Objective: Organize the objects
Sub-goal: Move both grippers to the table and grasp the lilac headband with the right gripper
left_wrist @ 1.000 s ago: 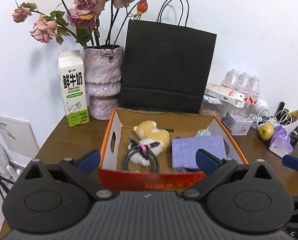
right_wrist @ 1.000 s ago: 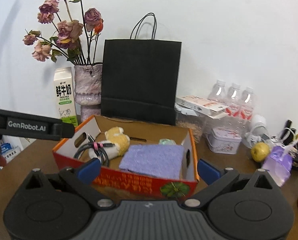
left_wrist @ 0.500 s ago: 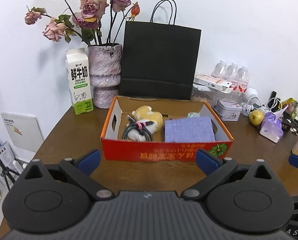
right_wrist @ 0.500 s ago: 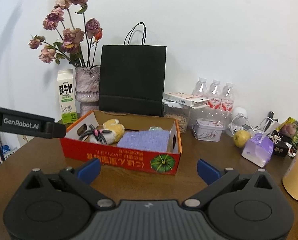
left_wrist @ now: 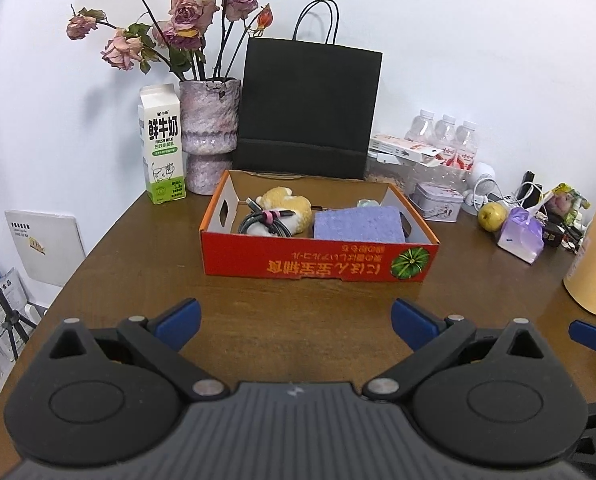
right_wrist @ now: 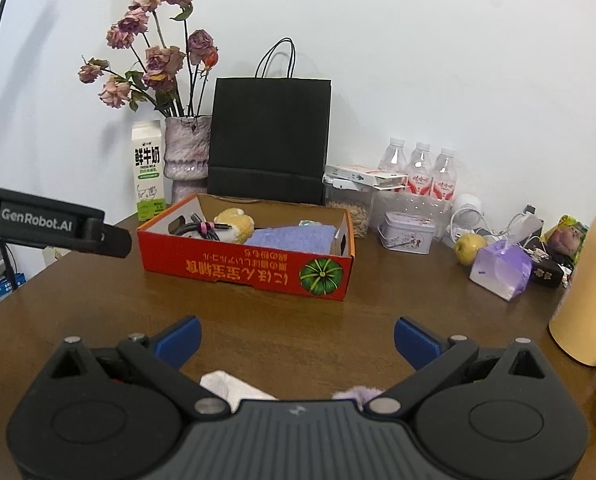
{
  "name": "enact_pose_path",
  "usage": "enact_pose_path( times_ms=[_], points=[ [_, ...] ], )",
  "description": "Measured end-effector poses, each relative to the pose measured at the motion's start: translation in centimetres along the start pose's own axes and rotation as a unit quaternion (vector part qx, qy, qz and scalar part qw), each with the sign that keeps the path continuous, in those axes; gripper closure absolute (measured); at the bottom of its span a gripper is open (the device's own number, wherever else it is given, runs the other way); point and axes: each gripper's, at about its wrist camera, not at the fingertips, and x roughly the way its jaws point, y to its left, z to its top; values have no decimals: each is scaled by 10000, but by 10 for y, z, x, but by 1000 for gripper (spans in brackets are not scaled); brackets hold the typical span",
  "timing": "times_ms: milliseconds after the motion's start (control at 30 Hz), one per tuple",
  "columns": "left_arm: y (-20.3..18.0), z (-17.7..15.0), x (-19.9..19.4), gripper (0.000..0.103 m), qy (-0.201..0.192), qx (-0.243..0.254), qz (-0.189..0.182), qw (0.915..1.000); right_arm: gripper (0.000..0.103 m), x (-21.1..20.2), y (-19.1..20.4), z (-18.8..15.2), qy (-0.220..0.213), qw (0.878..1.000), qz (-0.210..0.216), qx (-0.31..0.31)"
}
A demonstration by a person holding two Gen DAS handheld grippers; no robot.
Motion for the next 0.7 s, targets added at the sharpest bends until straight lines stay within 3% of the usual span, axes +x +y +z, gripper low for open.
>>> enact_pose_path(
  times_ms=[700],
  points=[
    [-2,-44,-16,0,122,-140,19,9998,0,-27,-23,-42,49,9999,-76,135]
  ],
)
